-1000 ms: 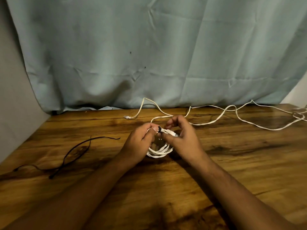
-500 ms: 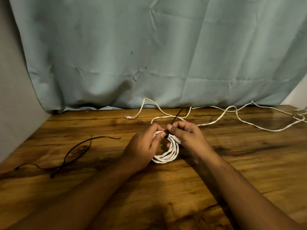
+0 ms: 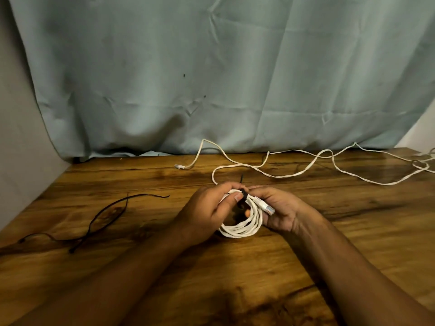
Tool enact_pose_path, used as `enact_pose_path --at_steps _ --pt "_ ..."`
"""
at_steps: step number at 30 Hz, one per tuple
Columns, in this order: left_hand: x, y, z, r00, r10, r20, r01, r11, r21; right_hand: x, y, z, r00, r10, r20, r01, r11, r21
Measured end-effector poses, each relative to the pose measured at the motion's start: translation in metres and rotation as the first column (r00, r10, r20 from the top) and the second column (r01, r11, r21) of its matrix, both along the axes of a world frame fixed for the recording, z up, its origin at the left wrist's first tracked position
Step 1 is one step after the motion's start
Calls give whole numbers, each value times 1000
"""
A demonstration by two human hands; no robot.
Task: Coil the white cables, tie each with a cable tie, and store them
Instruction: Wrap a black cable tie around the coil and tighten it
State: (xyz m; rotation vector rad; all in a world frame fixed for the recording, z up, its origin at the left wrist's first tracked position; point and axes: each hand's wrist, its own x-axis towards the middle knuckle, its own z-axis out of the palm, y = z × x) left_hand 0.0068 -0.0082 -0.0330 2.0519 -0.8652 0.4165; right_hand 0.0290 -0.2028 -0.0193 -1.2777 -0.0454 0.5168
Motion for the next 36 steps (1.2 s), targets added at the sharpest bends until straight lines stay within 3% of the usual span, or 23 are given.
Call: enact_pose_path --at_steps 6,9,11,14,16,23,28,36 --pt "0 -4 -2 999 -29 -43 27 999 -28 -1 4 -3 997 -68 31 70 995 -76" --pt "3 -2 -3 999 12 -53 -16 998 -62 1 12 -11 948 -195 253 238 959 -154" --pt "8 3 -5 994 67 -82 -74 993 -88 2 12 -10 894 -254 369 318 940 -124" --pt "14 9 -7 984 104 -146 -126 980 -151 -5 13 -5 919 -162 360 175 985 -4" --pt "16 9 -6 980 108 -170 -139 973 -182 -8 20 -6 917 -45 396 59 998 -25" --pt "22 3 -8 949 55 -310 -142 953 -266 -4 31 -15 889 -202 411 206 978 34" --pt "22 4 -7 923 2 -384 -142 931 -336 -9 45 -18 882 -271 386 223 961 165" --pt "25 3 -11 922 22 -387 -172 918 -357 -3 40 -20 622 -297 724 480 876 -53"
